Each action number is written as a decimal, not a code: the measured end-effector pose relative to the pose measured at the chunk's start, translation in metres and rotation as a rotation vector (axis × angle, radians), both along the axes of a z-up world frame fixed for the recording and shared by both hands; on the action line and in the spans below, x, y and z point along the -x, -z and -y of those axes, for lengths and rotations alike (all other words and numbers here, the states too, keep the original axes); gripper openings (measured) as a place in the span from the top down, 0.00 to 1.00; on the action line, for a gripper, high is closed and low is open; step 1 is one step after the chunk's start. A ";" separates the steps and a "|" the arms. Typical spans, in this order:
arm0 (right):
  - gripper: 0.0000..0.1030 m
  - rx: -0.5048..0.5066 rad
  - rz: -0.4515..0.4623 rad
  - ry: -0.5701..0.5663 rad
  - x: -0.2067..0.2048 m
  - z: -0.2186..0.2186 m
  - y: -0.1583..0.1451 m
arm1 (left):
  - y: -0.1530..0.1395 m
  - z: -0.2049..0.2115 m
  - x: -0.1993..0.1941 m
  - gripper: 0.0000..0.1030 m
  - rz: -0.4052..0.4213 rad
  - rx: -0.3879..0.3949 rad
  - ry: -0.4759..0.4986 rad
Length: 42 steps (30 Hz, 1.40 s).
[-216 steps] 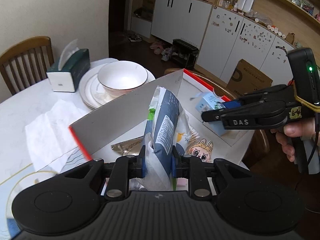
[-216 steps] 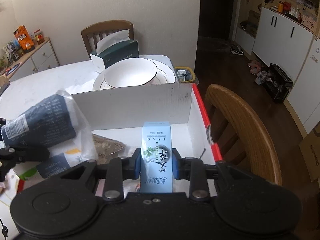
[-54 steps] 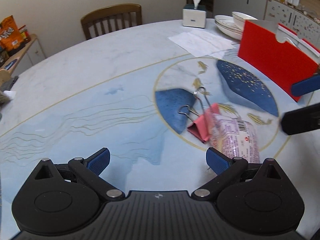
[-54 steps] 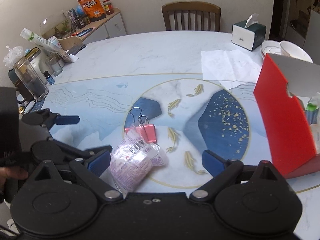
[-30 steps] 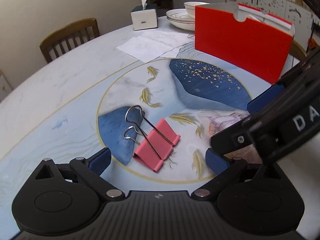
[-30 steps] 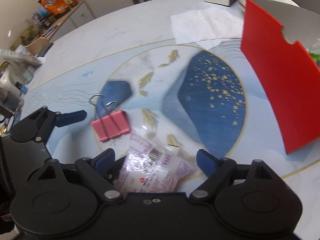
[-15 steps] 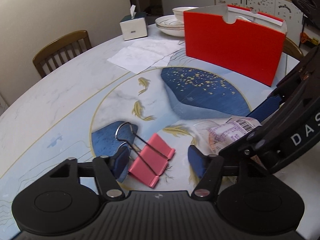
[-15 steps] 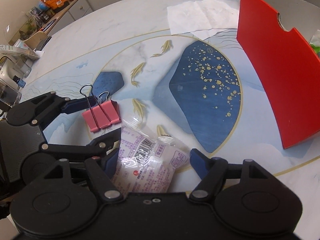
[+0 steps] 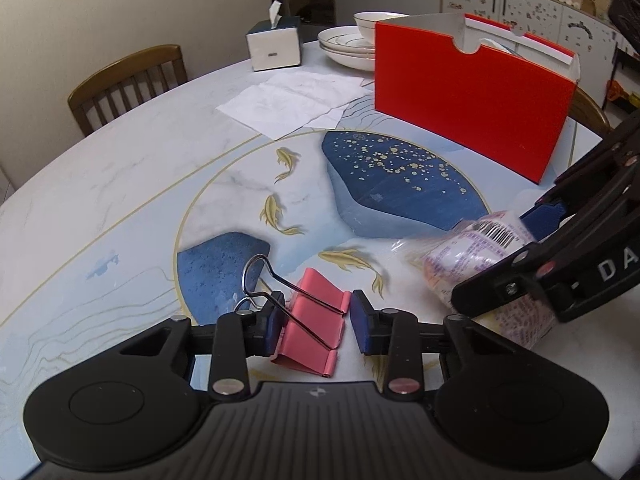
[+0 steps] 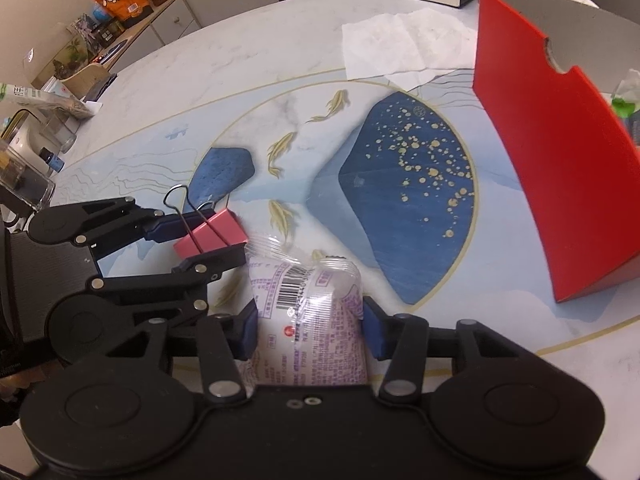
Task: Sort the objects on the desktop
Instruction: 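Grasp the pink binder clip with the left tool while the right tool grasps the clear snack bag, then carry the pink clip with the left tool while the right tool carries the snack bag over the box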
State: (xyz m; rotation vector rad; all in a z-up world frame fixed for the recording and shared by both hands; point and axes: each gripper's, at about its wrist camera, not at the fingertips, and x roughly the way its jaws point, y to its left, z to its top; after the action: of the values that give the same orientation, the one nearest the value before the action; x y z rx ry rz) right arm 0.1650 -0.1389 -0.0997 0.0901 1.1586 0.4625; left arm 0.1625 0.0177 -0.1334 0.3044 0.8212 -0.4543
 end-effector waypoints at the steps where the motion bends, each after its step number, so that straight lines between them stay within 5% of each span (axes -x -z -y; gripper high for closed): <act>1: 0.52 -0.002 0.003 0.003 0.001 0.002 -0.001 | 0.000 -0.001 0.001 0.67 -0.003 0.004 -0.006; 19: 0.52 -0.056 0.070 0.020 0.017 0.049 -0.042 | -0.053 0.007 0.027 0.68 -0.027 0.133 -0.099; 42: 0.52 -0.059 0.182 0.062 0.025 0.152 -0.086 | -0.108 0.095 0.036 0.68 0.020 0.175 -0.030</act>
State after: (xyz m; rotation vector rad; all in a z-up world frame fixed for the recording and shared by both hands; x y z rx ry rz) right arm 0.1401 -0.2908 -0.0134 0.1320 0.9614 0.4408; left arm 0.1269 -0.0777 -0.0254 0.1339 0.7599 -0.4909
